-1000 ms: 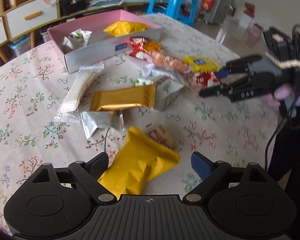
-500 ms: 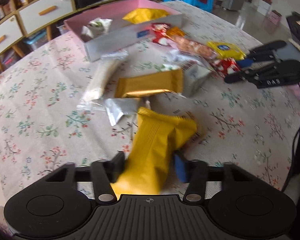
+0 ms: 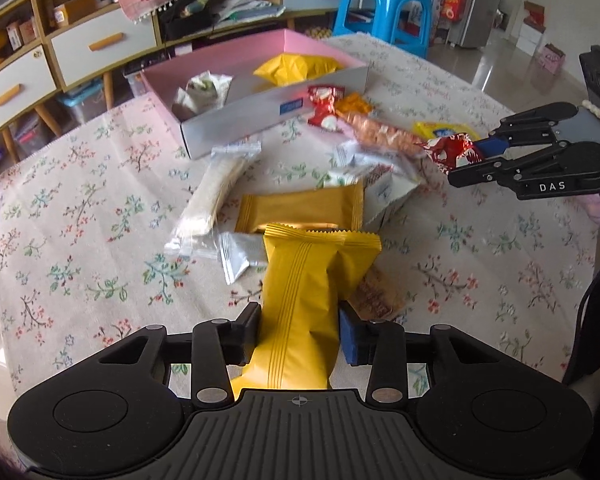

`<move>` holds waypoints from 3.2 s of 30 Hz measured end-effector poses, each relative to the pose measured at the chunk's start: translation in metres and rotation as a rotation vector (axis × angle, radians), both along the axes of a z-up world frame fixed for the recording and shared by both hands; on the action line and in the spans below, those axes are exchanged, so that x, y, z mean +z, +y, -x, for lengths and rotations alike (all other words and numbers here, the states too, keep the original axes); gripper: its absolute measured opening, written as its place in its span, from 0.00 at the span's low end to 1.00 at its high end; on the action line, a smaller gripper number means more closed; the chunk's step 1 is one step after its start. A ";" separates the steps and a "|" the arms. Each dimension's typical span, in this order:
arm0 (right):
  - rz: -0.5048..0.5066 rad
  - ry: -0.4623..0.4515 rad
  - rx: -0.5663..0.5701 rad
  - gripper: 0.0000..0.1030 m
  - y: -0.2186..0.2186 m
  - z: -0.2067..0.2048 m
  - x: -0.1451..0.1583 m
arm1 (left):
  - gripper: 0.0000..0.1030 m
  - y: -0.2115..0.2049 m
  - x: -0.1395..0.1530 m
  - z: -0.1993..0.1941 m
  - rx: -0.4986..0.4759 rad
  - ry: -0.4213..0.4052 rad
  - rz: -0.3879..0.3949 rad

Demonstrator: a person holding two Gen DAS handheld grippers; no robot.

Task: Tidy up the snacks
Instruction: 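Grasp the yellow pillow-shaped snack with the left gripper while the right grasps a red packet, then carry both snacks into the pink-lined box and open both grippers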

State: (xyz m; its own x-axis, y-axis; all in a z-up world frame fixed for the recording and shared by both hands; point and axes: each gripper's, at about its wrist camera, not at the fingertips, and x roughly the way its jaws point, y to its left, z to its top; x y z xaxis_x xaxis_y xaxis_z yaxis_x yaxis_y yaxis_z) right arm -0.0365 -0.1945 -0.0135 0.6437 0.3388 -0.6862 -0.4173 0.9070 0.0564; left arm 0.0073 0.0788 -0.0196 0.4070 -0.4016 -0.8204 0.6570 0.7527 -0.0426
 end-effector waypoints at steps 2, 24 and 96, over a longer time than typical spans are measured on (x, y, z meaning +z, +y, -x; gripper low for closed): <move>-0.012 -0.014 -0.003 0.18 0.000 -0.001 0.005 | 0.36 0.000 0.004 -0.001 0.011 -0.011 0.013; -0.034 -0.078 -0.131 0.18 0.009 -0.072 0.042 | 0.36 -0.020 0.036 -0.065 0.308 -0.027 0.133; -0.095 -0.032 -0.340 0.51 -0.035 -0.152 0.041 | 0.49 -0.149 0.047 -0.186 0.410 -0.240 -0.037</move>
State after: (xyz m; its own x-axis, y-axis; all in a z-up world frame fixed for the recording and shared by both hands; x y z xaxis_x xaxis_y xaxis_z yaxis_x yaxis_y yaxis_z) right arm 0.1151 -0.2298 0.0275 0.7515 0.1630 -0.6393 -0.0954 0.9857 0.1393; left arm 0.1930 -0.0697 0.0278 0.7057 -0.1405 -0.6945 0.2931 0.9502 0.1056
